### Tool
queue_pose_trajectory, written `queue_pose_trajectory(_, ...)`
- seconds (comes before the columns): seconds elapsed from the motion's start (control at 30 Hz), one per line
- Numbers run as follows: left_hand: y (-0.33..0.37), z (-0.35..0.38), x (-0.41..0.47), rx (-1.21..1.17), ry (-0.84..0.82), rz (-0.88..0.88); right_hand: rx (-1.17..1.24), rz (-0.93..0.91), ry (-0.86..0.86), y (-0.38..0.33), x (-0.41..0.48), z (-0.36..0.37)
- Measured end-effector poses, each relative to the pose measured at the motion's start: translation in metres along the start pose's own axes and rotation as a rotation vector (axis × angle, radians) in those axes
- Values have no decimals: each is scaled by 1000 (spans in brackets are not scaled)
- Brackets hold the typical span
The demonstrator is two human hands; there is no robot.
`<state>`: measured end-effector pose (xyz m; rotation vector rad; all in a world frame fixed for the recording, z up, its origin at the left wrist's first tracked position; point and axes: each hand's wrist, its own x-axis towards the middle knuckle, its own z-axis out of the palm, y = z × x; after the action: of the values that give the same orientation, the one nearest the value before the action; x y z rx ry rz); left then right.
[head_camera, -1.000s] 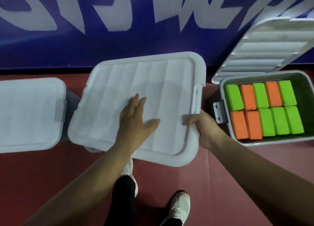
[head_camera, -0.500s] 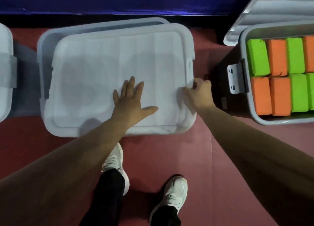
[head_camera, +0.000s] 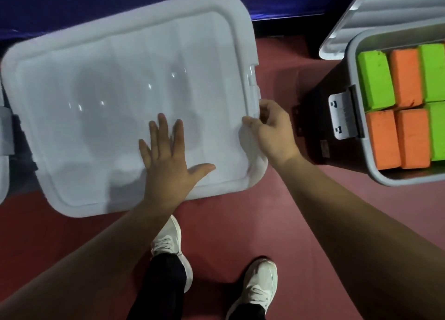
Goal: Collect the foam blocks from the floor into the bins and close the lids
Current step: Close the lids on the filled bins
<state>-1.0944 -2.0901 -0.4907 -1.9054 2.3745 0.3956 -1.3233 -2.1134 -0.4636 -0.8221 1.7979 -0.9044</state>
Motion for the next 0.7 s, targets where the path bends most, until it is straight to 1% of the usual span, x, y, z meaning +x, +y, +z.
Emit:
queue_pose_trajectory(0.07, -4, 3, 11, 10, -65, -19, -155, -32, -13, 0, 13, 15)
queue_pose_trajectory(0.13, -5, 7, 23, -8, -147, -33, -387, -65, 3, 8, 24, 28)
queue_pose_trajectory(0.23, -3, 13, 30, -27, -213, -62, -741, -183, 169, 21, 25, 35)
queue_pose_trajectory(0.27, -4, 15, 28, -28, -228, -61, -770, -174, 202, 27, 26, 35)
queue_pose_trajectory(0.3, -6, 15, 26, -23, -244, -47, -733, -129, 202, 30, 24, 33)
queue_pose_trajectory(0.4, -12, 17, 25, -54, -298, -12, -403, 151, 72, 31, 21, 27)
queue_pose_trajectory(0.5, -15, 18, 30, -106, -323, -19, -56, 376, 54, 25, 32, 19)
queue_pose_trajectory(0.53, -15, 19, 31, -117, -322, -19, -9, 425, 63, 22, 37, 18)
queue_pose_trajectory(0.57, -15, 19, 31, -126, -319, -16, -38, 423, 83, 20, 41, 18)
queue_pose_trajectory(0.6, -15, 19, 31, -132, -313, -12, -135, 382, 104, 20, 43, 18)
queue_pose_trajectory(0.67, -15, 21, 30, -134, -295, -11, -394, 243, 112, 22, 41, 23)
queue_pose_trajectory(0.7, -15, 21, 30, -131, -288, -13, -484, 181, 106, 20, 37, 27)
